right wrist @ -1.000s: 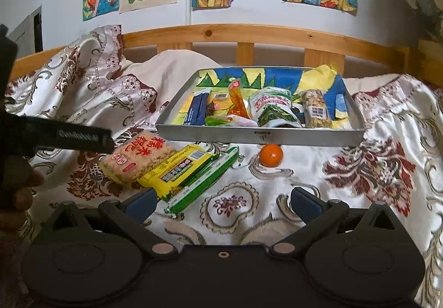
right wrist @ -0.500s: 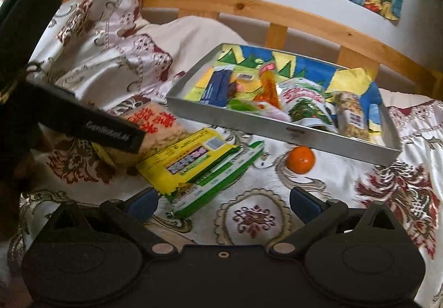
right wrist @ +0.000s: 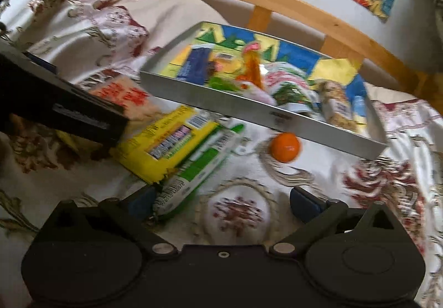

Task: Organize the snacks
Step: 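Move the right tool toward the green-white tube while the left tool approaches the rice-cracker bag, then close the right tool on the green-white tube while the left tool grasps the rice-cracker bag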

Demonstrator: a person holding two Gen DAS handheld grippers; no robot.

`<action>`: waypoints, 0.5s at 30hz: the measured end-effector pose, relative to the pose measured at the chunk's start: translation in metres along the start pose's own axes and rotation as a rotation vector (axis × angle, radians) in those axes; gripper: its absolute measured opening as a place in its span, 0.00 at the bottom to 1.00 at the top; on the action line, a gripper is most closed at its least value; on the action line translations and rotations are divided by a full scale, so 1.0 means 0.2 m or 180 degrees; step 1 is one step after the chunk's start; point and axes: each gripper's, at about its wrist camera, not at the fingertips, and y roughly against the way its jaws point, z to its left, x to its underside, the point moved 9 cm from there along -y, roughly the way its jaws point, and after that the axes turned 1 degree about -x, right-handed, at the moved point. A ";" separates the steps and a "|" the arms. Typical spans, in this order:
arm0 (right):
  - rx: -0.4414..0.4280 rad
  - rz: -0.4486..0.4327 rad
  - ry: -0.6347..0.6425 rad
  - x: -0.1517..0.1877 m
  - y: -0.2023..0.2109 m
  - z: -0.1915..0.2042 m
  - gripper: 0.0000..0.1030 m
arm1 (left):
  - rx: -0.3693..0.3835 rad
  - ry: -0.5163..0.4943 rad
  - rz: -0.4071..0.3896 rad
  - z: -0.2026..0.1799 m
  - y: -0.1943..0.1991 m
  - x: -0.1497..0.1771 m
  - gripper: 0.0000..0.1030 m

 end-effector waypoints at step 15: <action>0.0149 -0.0199 0.0261 -0.02 0.00 -0.02 0.89 | 0.0119 -0.0399 0.0116 -0.12 -0.09 0.02 0.99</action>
